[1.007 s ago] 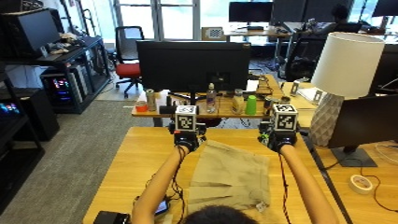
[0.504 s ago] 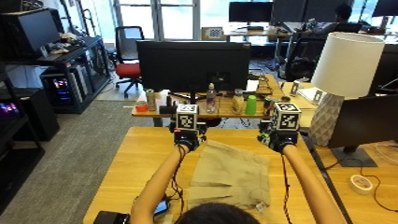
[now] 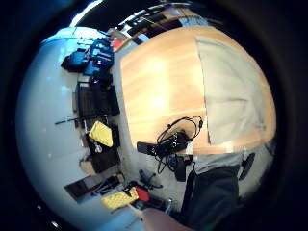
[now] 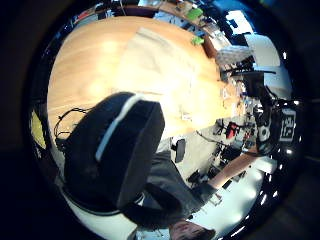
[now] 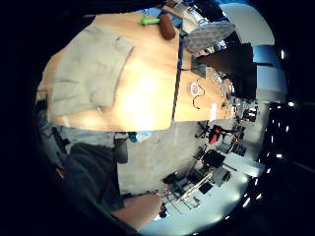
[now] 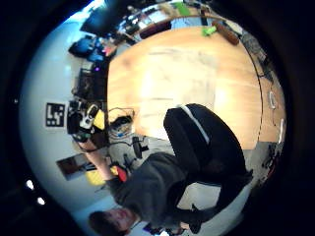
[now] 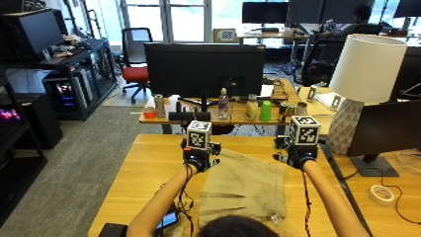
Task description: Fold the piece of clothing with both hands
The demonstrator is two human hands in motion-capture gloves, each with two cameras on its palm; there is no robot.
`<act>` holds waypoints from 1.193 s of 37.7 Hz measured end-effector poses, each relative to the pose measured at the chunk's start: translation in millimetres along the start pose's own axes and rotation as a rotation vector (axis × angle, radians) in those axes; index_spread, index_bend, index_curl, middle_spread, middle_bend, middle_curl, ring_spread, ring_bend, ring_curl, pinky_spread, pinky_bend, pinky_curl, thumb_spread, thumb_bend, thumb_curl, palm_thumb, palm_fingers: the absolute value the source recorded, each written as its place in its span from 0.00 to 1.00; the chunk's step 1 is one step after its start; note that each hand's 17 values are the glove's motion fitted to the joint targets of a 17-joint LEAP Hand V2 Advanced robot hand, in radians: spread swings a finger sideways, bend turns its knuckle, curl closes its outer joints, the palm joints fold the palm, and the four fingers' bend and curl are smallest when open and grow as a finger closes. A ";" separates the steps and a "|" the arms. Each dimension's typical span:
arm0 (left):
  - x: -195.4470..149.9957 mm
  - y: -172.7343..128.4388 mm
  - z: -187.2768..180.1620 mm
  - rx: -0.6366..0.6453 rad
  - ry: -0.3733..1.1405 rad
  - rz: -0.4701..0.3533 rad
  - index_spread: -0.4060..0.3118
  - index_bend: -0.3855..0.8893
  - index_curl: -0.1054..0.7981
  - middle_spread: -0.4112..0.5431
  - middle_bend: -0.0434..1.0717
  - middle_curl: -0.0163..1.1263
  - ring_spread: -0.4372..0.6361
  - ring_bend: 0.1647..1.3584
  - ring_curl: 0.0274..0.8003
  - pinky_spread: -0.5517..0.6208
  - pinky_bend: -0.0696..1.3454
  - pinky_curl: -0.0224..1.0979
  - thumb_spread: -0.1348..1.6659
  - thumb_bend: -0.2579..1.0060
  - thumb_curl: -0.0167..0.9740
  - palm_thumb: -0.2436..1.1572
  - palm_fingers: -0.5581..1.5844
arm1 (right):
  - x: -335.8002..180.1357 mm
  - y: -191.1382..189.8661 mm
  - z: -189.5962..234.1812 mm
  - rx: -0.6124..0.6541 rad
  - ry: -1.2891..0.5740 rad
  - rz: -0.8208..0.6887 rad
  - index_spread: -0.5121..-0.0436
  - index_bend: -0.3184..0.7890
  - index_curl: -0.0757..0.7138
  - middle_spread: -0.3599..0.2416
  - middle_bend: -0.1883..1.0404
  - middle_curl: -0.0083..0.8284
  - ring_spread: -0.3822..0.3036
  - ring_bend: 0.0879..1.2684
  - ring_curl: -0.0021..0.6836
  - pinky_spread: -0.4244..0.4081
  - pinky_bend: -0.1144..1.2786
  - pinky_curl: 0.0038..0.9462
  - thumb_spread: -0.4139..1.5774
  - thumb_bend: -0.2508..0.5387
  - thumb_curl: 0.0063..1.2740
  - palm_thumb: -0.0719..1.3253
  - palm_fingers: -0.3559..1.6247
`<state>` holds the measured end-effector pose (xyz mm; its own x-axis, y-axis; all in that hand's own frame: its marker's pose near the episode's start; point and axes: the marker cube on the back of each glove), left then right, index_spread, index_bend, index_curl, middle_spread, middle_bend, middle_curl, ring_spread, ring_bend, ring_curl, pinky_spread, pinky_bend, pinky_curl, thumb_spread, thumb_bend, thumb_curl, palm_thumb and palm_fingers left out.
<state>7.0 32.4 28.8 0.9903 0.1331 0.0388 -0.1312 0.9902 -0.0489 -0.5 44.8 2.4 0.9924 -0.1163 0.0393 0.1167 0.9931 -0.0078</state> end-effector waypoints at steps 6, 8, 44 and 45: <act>7.3 0.7 33.7 -0.062 0.045 0.057 0.53 0.42 0.41 0.61 0.18 0.21 0.71 0.37 0.28 0.82 0.35 0.28 0.71 0.19 0.19 0.22 0.31 | 2.4 -2.8 24.6 -0.028 0.006 -0.022 0.32 0.39 0.38 0.50 0.30 0.35 0.64 0.25 0.39 0.78 0.41 0.34 0.84 0.47 0.13 0.37 0.34; 10.5 2.4 43.7 -0.074 0.052 0.074 0.53 0.41 0.41 0.62 0.19 0.21 0.71 0.37 0.28 0.82 0.36 0.29 0.70 0.20 0.20 0.23 0.30 | 4.3 -4.6 34.4 -0.042 0.001 -0.024 0.32 0.38 0.38 0.50 0.31 0.36 0.64 0.25 0.40 0.77 0.42 0.34 0.84 0.46 0.13 0.37 0.34; 28.0 -13.3 272.9 -0.390 -0.132 0.208 0.51 0.38 0.31 0.69 0.21 0.23 0.67 0.48 0.34 0.74 0.63 0.38 0.55 0.18 0.30 0.29 0.29 | 16.8 -39.1 262.6 -0.488 0.060 -0.057 0.30 0.37 0.33 0.50 0.30 0.41 0.57 0.34 0.48 0.72 0.52 0.39 0.78 0.33 0.20 0.53 0.35; 28.0 -15.2 273.0 -0.387 -0.140 0.186 0.51 0.41 0.32 0.68 0.22 0.24 0.66 0.47 0.33 0.72 0.62 0.38 0.54 0.18 0.30 0.30 0.30 | 13.3 -32.8 262.3 -0.498 0.065 -0.047 0.29 0.37 0.33 0.50 0.29 0.41 0.57 0.34 0.49 0.71 0.53 0.40 0.77 0.33 0.21 0.54 0.35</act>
<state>24.4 33.0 303.1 0.9322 0.3387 0.1274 -0.2539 0.8630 -0.4367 -1.1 13.9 265.3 0.9842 -0.1767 -0.0117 0.1491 0.8624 -0.4838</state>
